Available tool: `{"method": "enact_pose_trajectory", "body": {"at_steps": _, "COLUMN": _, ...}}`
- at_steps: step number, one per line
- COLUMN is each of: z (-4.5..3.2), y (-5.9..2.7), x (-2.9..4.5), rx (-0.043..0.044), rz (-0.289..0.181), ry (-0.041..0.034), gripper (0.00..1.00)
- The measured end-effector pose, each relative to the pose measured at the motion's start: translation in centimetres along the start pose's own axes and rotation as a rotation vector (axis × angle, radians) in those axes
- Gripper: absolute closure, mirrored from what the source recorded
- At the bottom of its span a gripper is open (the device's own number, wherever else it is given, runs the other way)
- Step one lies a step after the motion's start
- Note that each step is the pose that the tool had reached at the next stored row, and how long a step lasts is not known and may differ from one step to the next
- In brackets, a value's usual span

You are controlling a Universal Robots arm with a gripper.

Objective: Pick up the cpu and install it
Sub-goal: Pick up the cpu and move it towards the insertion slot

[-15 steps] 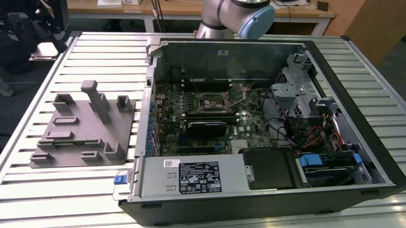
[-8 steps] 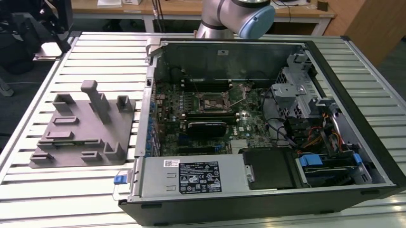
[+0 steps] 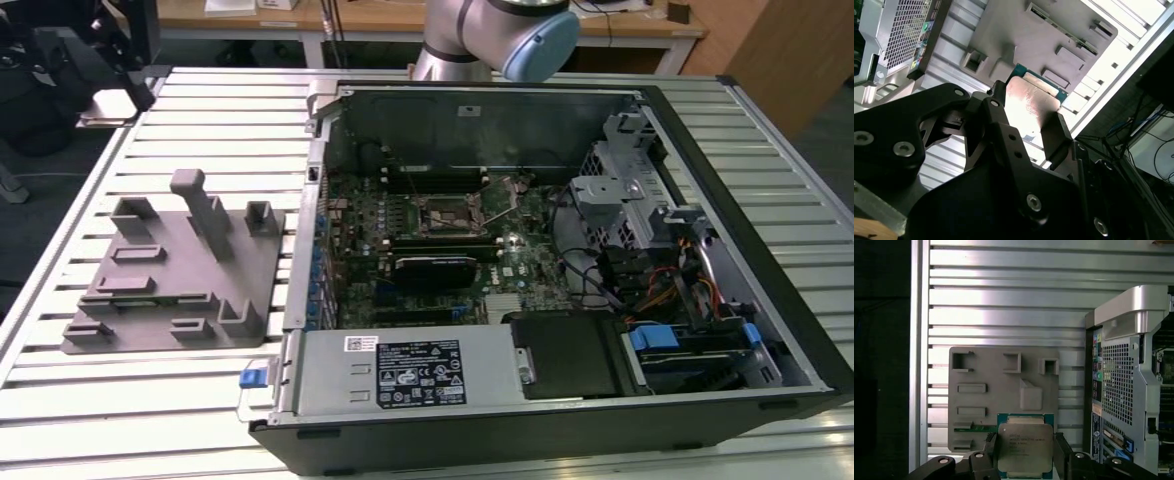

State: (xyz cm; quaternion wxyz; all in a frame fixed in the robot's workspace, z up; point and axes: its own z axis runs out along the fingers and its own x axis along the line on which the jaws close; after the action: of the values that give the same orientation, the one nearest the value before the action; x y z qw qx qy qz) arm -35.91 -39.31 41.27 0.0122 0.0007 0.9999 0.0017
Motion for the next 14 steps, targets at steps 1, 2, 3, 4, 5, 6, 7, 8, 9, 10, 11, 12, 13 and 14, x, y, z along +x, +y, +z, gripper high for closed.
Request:
{"method": "enact_pose_trajectory", "body": {"at_steps": 1, "z": 0.0, "y": 0.0, "x": -0.08, "rx": 0.0, "rz": 0.0, "ry": -0.0001, "gripper": 0.47}}
{"method": "enact_pose_trajectory", "body": {"at_steps": 2, "z": 0.01, "y": 0.0, "x": -0.18, "rx": 0.0, "rz": 0.0, "ry": -0.0001, "gripper": 0.47}}
{"method": "enact_pose_trajectory", "body": {"at_steps": 3, "z": 0.01, "y": 0.0, "x": -0.27, "rx": 0.0, "rz": 0.0, "ry": 0.0, "gripper": 0.47}}
{"method": "enact_pose_trajectory", "body": {"at_steps": 4, "z": 0.01, "y": 0.0, "x": -0.36, "rx": -0.0001, "rz": 0.0, "ry": 0.0, "gripper": 0.47}}
{"method": "enact_pose_trajectory", "body": {"at_steps": 5, "z": 0.02, "y": 0.0, "x": -0.46, "rx": -0.0001, "rz": 0.0, "ry": -0.0001, "gripper": 0.47}}
{"method": "enact_pose_trajectory", "body": {"at_steps": 6, "z": 0.02, "y": 0.0, "x": -0.55, "rx": 0.0, "rz": 0.0, "ry": -0.0001, "gripper": 0.47}}
{"method": "enact_pose_trajectory", "body": {"at_steps": 7, "z": 0.01, "y": 0.0, "x": -0.65, "rx": 0.0, "rz": 0.0, "ry": 0.0, "gripper": 0.47}}
{"method": "enact_pose_trajectory", "body": {"at_steps": 8, "z": 0.02, "y": 0.0, "x": -0.75, "rx": 0.0, "rz": 0.0, "ry": -0.0001, "gripper": 0.47}}
{"method": "enact_pose_trajectory", "body": {"at_steps": 9, "z": 0.03, "y": 0.0, "x": -0.84, "rx": -0.0001, "rz": 0.0, "ry": -0.0001, "gripper": 0.47}}
{"method": "enact_pose_trajectory", "body": {"at_steps": 10, "z": 0.03, "y": 0.0, "x": -0.93, "rx": -0.0001, "rz": 0.0, "ry": -0.0001, "gripper": 0.47}}
{"method": "enact_pose_trajectory", "body": {"at_steps": 11, "z": 0.03, "y": 0.0, "x": -1.04, "rx": -0.0001, "rz": 0.0, "ry": 0.0, "gripper": 0.47}}
{"method": "enact_pose_trajectory", "body": {"at_steps": 12, "z": 0.03, "y": 0.0, "x": -1.13, "rx": 0.0, "rz": 0.0, "ry": 0.0, "gripper": 0.47}}
{"method": "enact_pose_trajectory", "body": {"at_steps": 13, "z": 0.03, "y": 0.0, "x": -1.23, "rx": 0.0, "rz": 0.0, "ry": -0.0001, "gripper": 0.47}}
{"method": "enact_pose_trajectory", "body": {"at_steps": 14, "z": 0.03, "y": 0.0, "x": -1.34, "rx": 0.0, "rz": 0.0, "ry": 0.0, "gripper": 0.47}}
